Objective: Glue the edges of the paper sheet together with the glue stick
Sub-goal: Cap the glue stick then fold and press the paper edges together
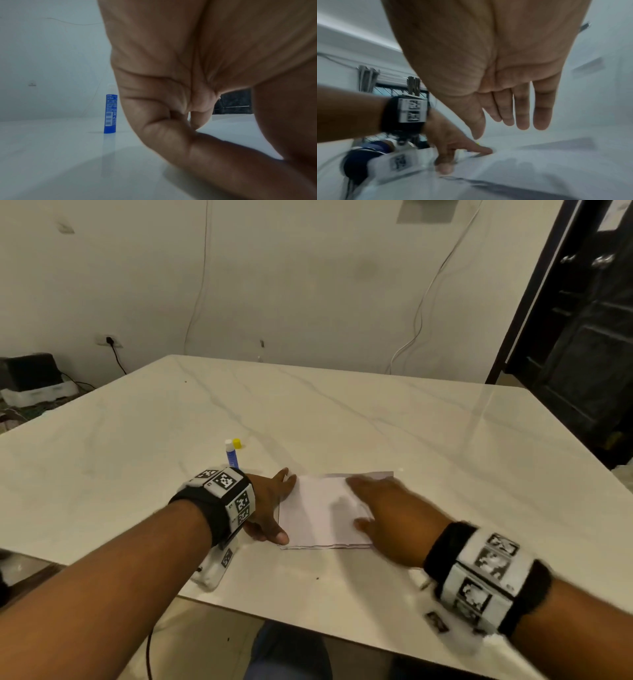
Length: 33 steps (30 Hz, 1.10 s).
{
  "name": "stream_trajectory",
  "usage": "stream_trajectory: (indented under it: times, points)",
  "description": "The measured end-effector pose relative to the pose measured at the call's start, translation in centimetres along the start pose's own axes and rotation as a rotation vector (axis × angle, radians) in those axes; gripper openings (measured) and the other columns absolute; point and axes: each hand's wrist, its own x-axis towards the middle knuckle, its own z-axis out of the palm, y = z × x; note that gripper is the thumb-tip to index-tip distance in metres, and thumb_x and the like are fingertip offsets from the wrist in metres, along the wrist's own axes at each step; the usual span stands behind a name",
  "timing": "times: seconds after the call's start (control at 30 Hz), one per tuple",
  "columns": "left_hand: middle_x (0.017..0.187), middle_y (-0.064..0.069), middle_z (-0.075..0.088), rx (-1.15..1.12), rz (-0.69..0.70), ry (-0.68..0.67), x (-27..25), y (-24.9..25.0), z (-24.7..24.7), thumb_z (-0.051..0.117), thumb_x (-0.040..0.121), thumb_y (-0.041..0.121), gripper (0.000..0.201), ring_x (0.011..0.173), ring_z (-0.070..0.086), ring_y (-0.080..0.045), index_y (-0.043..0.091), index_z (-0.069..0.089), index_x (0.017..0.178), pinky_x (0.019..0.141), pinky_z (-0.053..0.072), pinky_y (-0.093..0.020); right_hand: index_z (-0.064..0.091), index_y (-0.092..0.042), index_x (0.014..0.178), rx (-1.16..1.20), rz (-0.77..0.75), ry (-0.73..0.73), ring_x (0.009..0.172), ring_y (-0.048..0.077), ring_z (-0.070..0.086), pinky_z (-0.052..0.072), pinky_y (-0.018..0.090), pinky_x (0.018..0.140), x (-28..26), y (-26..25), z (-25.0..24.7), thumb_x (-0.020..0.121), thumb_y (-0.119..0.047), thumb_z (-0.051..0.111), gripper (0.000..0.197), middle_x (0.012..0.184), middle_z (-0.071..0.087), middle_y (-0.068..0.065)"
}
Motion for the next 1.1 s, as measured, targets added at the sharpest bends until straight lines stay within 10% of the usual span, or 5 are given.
stream_trajectory:
  times: [0.1,0.23,0.6,0.77,1.1]
  points:
    - [0.159,0.011,-0.027,-0.027,0.037,0.023,0.2,-0.4,0.2,0.082,0.075,0.030,0.123,0.128,0.053,-0.021,0.031,-0.013,0.153,0.101,0.049,-0.033,0.036,-0.017,0.148,0.043,-0.140,-0.143,0.128,0.028,0.051,0.042,0.042,0.106,-1.3,-6.2,2.6,0.098,-0.030,0.049,0.053,0.142,0.050,0.008]
    - [0.157,0.014,-0.029,-0.026,0.017,-0.006,0.2,-0.5,0.0,0.082,0.075,0.034,0.125,0.119,0.059,-0.016,0.031,-0.017,0.152,0.093,0.055,-0.030,0.017,-0.005,0.155,-0.173,-0.143,-0.268,0.147,0.031,0.024,0.029,0.047,0.117,-1.7,-8.0,4.7,0.097,-0.019,0.051,0.069,0.162,0.020,0.016]
    - [0.162,0.004,0.015,-0.013,-0.015,-0.017,0.9,-1.1,0.3,0.085,0.069,0.041,0.132,0.106,0.066,-0.018,0.035,-0.018,0.151,0.097,0.053,-0.033,0.042,-0.020,0.146,-0.282,0.130,-0.197,0.122,0.026,0.056,0.045,0.036,0.102,-4.4,4.1,1.3,0.101,-0.026,0.031,0.046,0.147,0.050,0.004]
    - [0.108,-0.007,0.073,-0.185,-0.060,-0.050,1.8,-2.1,0.5,0.091,0.045,0.048,0.152,0.090,0.075,-0.023,0.041,-0.021,0.147,0.092,0.056,-0.038,0.055,-0.022,0.135,-0.283,0.019,-0.202,0.120,0.023,0.058,0.046,0.032,0.100,-3.5,3.2,-0.4,0.102,-0.024,0.033,0.040,0.136,0.061,0.002]
    - [0.086,-0.001,0.078,-0.126,-0.098,0.046,3.1,-3.3,1.0,0.089,0.052,0.049,0.148,0.084,0.076,-0.017,0.033,-0.024,0.147,0.087,0.058,-0.036,0.045,-0.009,0.142,-0.280,-0.309,-0.427,0.118,0.032,0.058,0.047,0.044,0.104,2.3,-7.4,1.6,0.099,-0.017,0.043,0.044,0.133,0.058,0.016]
